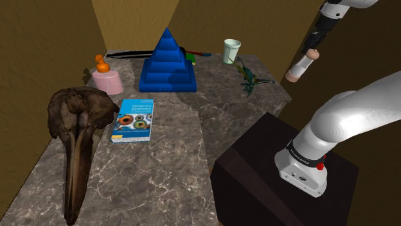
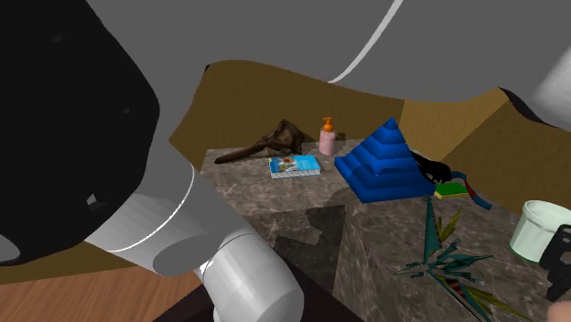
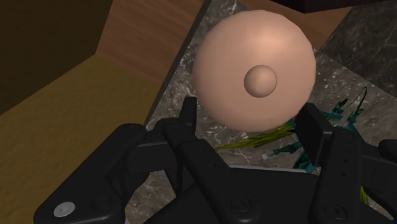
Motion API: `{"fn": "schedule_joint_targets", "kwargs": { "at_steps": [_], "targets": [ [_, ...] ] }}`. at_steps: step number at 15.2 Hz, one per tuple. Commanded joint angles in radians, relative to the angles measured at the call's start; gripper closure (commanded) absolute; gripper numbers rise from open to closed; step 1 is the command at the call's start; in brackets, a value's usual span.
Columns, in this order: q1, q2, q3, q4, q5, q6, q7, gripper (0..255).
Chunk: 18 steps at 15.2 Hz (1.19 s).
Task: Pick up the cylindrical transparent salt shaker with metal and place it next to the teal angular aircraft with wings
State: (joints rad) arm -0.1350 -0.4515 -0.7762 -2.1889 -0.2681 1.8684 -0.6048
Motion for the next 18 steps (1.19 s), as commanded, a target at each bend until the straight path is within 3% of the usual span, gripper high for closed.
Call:
{"fn": "schedule_joint_targets", "kwargs": {
  "at_steps": [1,18],
  "targets": [
    [-0.001,0.003,-0.007,-0.027,-0.003,0.031,0.0,255],
    [0.02,0.089,-0.1,-0.196,0.006,0.28,-0.032,255]
  ]
}}
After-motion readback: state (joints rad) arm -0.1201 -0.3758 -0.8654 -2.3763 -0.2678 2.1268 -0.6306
